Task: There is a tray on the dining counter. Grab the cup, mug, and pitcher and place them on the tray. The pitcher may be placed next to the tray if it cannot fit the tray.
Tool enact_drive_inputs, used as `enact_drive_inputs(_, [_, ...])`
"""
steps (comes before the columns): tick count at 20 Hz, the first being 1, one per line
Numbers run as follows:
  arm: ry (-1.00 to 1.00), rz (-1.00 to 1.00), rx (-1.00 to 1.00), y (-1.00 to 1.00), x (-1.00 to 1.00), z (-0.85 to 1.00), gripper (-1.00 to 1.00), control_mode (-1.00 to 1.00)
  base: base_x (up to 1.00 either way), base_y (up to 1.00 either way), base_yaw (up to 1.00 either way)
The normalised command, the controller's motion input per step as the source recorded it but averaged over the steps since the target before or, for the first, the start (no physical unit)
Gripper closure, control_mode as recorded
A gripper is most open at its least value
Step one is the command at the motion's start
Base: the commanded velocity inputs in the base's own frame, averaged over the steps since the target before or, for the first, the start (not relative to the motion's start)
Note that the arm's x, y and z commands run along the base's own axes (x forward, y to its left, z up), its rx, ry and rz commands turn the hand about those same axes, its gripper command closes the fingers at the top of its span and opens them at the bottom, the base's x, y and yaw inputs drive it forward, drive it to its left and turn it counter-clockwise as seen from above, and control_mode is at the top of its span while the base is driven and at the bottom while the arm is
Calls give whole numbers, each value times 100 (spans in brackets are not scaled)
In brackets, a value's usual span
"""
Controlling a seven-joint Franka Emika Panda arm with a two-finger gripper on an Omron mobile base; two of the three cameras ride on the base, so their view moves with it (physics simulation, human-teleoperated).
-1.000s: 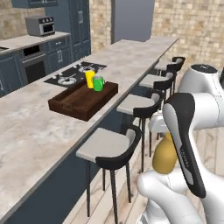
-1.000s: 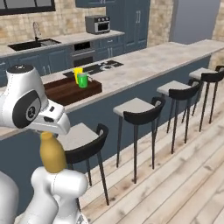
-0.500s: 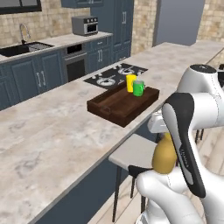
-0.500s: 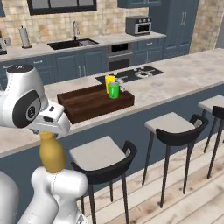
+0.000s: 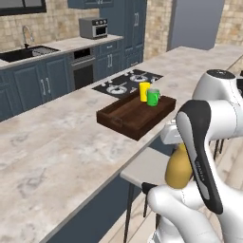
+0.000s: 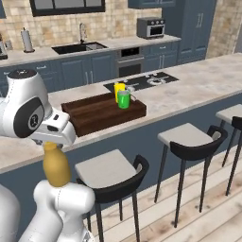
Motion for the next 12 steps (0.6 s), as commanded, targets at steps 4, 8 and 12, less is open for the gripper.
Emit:
enact_drive_inputs(4, [0,0,0,0,0,0,100,100,47,-11,-3])
enact_drive_inputs(8, [0,0,0,0,0,0,100,100,39,-9,-24])
enact_drive_inputs(12, [0,0,0,0,0,0,100,100,29,-10,-37])
